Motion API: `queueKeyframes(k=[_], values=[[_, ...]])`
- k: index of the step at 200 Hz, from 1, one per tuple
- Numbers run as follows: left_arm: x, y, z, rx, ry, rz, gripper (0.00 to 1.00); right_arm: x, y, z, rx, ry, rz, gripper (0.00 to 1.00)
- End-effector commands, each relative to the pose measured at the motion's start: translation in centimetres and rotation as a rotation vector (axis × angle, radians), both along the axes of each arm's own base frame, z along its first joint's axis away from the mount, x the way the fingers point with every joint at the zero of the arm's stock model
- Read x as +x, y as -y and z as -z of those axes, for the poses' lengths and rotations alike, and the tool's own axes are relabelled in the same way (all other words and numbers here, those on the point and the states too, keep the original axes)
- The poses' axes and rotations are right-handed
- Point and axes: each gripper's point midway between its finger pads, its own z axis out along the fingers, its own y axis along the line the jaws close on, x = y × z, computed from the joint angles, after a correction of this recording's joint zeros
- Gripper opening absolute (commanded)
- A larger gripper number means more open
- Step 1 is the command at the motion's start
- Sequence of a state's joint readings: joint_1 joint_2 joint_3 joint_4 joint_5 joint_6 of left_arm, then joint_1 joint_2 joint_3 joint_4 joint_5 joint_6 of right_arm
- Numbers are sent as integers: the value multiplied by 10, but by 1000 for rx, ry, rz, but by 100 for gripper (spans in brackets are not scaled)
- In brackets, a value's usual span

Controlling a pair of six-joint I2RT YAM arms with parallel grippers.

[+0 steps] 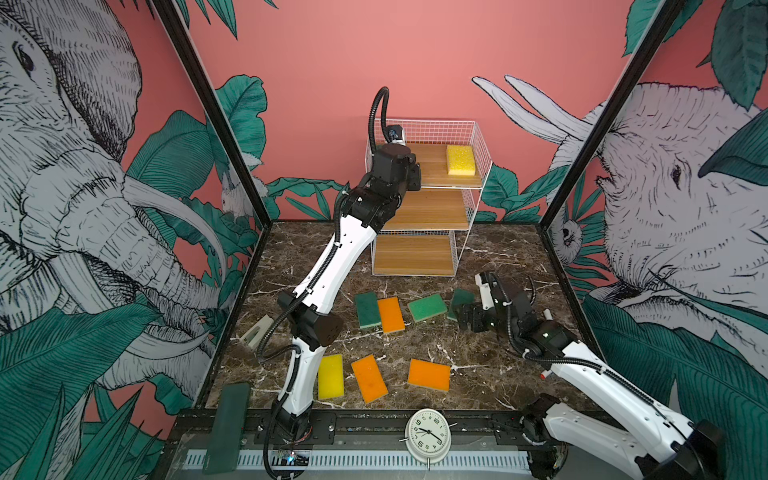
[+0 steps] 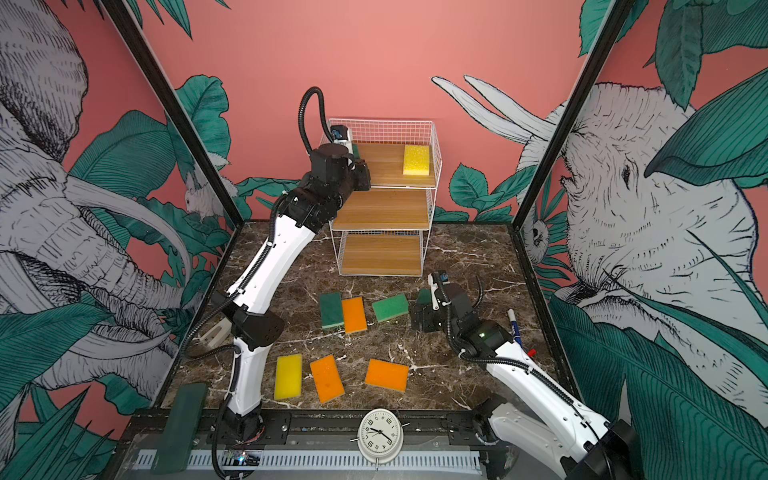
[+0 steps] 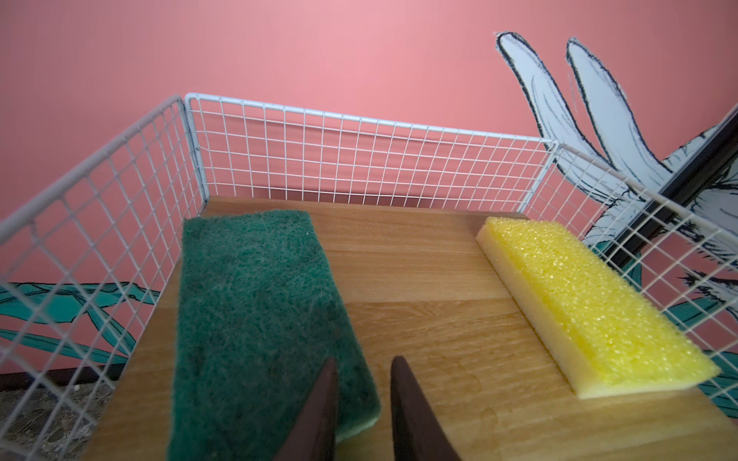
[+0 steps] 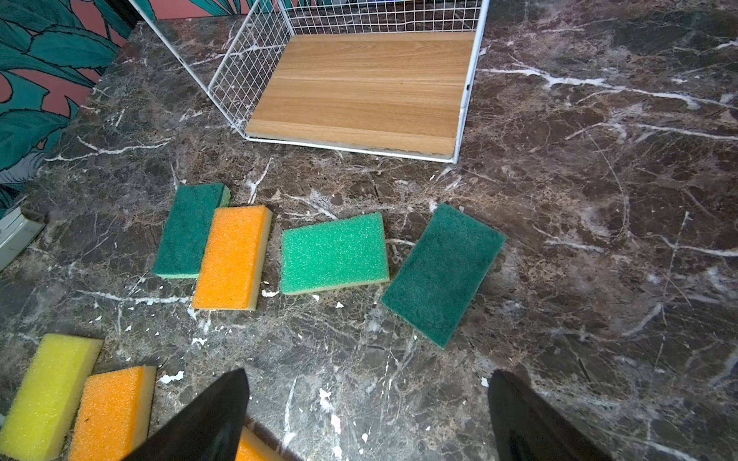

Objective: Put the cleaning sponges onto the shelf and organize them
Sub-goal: 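Push the green pad farther onto the top shelf with the left gripper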

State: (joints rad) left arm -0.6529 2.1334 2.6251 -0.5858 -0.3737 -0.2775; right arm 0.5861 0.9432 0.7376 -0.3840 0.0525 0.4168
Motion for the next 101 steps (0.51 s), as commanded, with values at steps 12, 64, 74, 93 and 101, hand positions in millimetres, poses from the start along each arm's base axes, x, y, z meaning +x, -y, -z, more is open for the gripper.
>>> queueKeyframes(k=[12, 64, 74, 93, 101], values=[[-16, -27, -20, 14, 4, -65, 26, 4, 2, -5, -2, 17, 8, 96], [-15, -39, -17, 36, -8, -96, 26, 2, 3, -3, 6, 12, 13, 96], [-14, -40, -18, 37, -7, -100, 27, 2, 3, -4, 7, 13, 14, 96], [-14, -43, -19, 43, -2, -111, 27, 2, 3, -4, 8, 14, 15, 96], [-15, -45, -20, 48, -1, -119, 27, 2, 3, -4, 7, 12, 14, 96]])
